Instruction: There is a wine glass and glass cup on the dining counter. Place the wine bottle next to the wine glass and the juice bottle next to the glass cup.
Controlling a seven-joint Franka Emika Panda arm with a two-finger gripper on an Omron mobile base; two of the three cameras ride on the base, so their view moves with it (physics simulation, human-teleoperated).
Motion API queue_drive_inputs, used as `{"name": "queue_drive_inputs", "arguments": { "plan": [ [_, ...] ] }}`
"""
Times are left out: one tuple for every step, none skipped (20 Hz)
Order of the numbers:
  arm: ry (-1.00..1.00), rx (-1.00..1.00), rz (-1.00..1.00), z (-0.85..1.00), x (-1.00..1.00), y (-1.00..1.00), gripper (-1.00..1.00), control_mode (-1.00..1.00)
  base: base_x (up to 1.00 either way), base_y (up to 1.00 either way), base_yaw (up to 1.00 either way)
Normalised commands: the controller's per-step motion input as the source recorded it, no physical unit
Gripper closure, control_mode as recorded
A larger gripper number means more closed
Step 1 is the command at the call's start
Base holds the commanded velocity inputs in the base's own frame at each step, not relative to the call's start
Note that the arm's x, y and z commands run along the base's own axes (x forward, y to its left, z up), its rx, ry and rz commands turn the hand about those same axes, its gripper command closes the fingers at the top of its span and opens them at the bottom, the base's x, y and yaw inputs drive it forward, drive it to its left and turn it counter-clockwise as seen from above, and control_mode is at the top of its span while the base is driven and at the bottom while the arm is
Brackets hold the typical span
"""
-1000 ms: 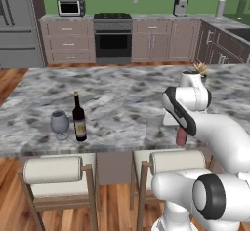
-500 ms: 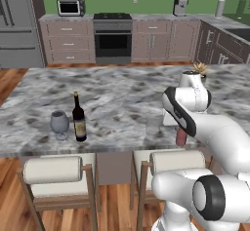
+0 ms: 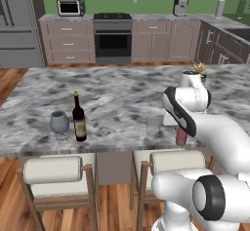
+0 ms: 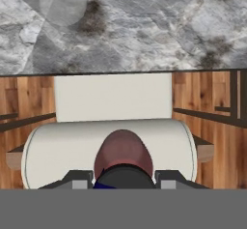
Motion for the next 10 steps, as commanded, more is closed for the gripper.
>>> {"name": "queue_drive_inputs", "arguments": {
  "plan": [
    [0.00,0.00,0.00,0.00,0.00,0.00,1.00,1.00,0.00,0.00,0.00],
    [0.00,0.00,0.00,0.00,0.00,0.00,1.00,1.00,0.00,-0.01,0.00],
    [0.00,0.00,0.00,0.00,0.00,0.00,1.00,1.00,0.00,-0.02,0.00],
    [0.00,0.00,0.00,0.00,0.00,0.00,1.00,1.00,0.00,-0.01,0.00],
    [0.00,0.00,0.00,0.00,0.00,0.00,1.00,1.00,0.00,0.00,0.00],
    [0.00,0.00,0.00,0.00,0.00,0.00,1.00,1.00,0.00,0.00,0.00],
    [0.00,0.00,0.00,0.00,0.00,0.00,1.00,1.00,0.00,-0.02,0.00],
    [0.00,0.00,0.00,0.00,0.00,0.00,1.00,1.00,0.00,-0.03,0.00],
    [0.00,0.00,0.00,0.00,0.00,0.00,1.00,1.00,0.00,-0.06,0.00],
    [0.03,0.02,0.00,0.00,0.08,-0.12,1.00,-1.00,0.00,0.00,0.00]
  ]
}}
